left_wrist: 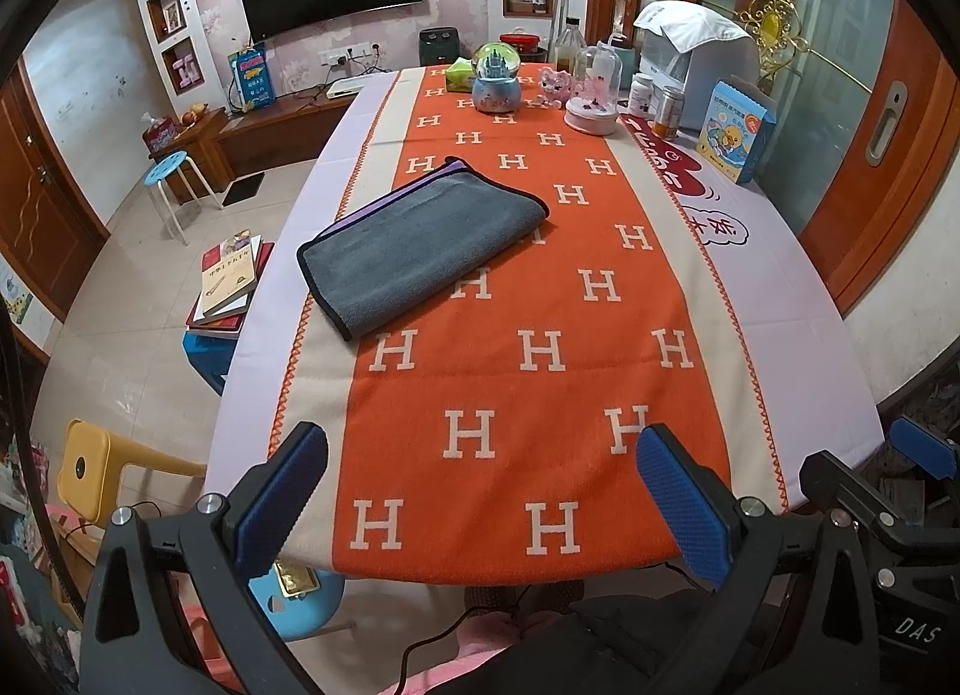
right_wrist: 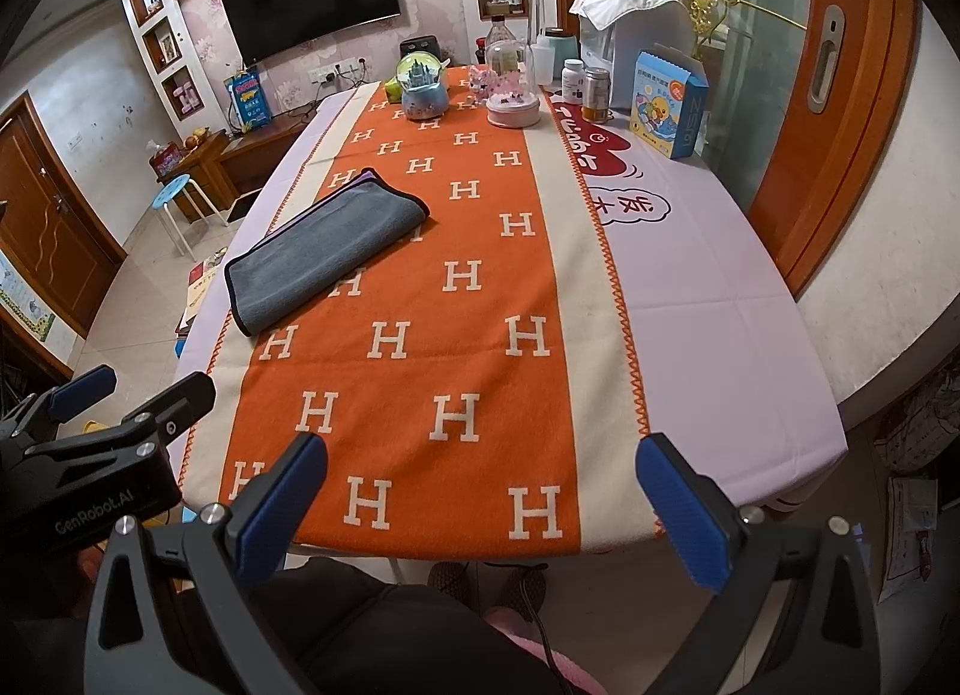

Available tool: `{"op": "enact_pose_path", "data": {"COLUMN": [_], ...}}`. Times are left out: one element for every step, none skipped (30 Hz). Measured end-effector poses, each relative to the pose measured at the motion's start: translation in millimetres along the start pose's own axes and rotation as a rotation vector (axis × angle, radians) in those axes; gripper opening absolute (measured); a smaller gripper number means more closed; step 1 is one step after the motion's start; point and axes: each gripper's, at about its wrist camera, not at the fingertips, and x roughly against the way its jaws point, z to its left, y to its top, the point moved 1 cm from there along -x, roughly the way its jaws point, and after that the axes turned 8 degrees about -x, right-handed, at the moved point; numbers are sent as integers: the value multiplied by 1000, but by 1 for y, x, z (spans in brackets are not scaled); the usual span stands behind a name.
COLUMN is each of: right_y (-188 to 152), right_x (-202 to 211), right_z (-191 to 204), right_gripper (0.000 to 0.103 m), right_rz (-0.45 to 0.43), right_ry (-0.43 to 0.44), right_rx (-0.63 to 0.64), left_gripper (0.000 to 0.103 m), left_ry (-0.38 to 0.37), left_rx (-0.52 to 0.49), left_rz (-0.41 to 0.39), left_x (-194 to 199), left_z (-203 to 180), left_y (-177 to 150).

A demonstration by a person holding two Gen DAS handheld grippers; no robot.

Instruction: Fold towel

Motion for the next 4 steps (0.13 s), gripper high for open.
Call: {"op": "enact_pose_path", "data": {"right_y": [-1, 0, -1, -1], "right_x": [0, 0, 1, 1], "right_z": [0, 0, 0, 0], "right_gripper": [103, 103, 103, 103], "right_rz": [-1, 0, 0, 0], "right_ry": [0, 0, 1, 0], "right_rx": [0, 0, 0, 0], "left_gripper": [102, 102, 102, 102], "left_ry": [1, 2, 2, 2], "left_rx": [1, 1, 0, 1], "left_rz": [0, -1, 0, 0], "left_x": [0, 0, 1, 1], "left_z": [0, 0, 0, 0], "left_y": [0, 0, 1, 2]}}
